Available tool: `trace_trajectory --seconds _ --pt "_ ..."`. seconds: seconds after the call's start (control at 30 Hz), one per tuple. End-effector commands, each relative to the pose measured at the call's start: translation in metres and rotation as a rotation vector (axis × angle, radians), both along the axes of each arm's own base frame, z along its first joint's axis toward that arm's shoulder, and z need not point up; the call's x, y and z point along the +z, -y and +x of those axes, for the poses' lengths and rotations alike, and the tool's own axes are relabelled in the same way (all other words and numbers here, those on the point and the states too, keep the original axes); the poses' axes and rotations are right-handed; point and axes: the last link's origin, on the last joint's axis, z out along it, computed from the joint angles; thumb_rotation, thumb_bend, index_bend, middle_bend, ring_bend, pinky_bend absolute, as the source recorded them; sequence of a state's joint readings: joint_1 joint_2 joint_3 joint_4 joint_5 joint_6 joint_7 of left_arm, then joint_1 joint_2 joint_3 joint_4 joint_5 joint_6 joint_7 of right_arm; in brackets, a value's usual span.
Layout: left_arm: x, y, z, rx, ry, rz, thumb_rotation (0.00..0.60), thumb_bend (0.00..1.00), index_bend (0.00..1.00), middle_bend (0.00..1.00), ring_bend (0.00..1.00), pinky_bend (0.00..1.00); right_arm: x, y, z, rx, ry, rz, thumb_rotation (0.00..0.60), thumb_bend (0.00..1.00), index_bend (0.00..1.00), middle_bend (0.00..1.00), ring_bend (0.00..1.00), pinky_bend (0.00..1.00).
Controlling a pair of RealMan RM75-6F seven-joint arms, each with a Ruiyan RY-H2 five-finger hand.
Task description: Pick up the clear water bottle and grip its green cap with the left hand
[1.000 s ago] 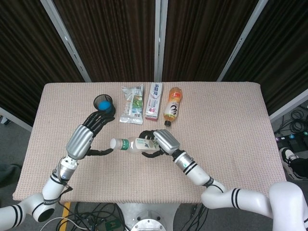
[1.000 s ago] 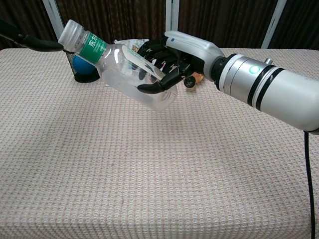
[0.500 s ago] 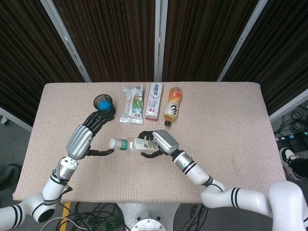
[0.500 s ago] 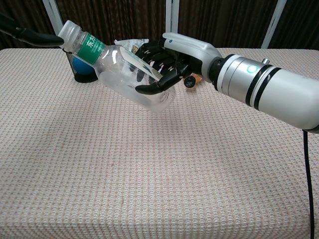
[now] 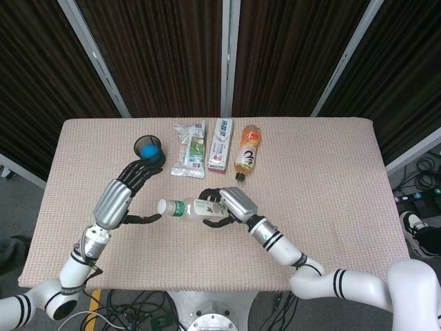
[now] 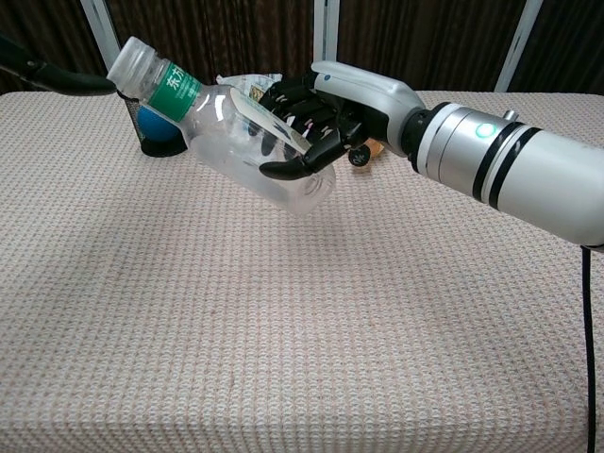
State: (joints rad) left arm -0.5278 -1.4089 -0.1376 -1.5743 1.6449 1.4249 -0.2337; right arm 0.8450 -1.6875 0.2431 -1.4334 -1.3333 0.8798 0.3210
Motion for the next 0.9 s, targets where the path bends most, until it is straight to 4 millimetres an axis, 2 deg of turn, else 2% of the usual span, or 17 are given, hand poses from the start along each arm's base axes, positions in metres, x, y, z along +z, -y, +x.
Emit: trace_trajectory --seconds 0.03,0.53,0.67,0.9 --pt "-0.0004 -0.0005 0.0014 -0.003 -0.001 -0.002 0.600 0.03 0.15 0.14 0.08 0.12 -0.0012 0.0001 0.0001 0.000 -0.002 0.005 0.600 0.64 0.78 0.62 0.56 0.60" --pt "0.0006 0.0059 -0.0014 -0.002 0.003 -0.020 0.600 0.03 0.15 0.14 0.08 0.12 0.0003 0.0021 -0.0023 -0.005 0.001 0.005 0.600 0.65 0.78 0.62 0.56 0.60" --pt "-0.0015 0.0046 -0.0050 0.014 -0.014 -0.022 0.600 0.03 0.15 0.14 0.08 0.12 0.0028 0.0012 -0.0026 -0.007 0.014 0.006 0.600 0.65 0.78 0.62 0.56 0.60" --pt "-0.0009 0.0012 -0.0002 0.003 -0.008 0.002 0.600 0.03 0.15 0.14 0.08 0.12 0.0006 -0.0008 -0.0027 0.000 0.002 0.025 0.600 0.65 0.79 0.62 0.56 0.60"
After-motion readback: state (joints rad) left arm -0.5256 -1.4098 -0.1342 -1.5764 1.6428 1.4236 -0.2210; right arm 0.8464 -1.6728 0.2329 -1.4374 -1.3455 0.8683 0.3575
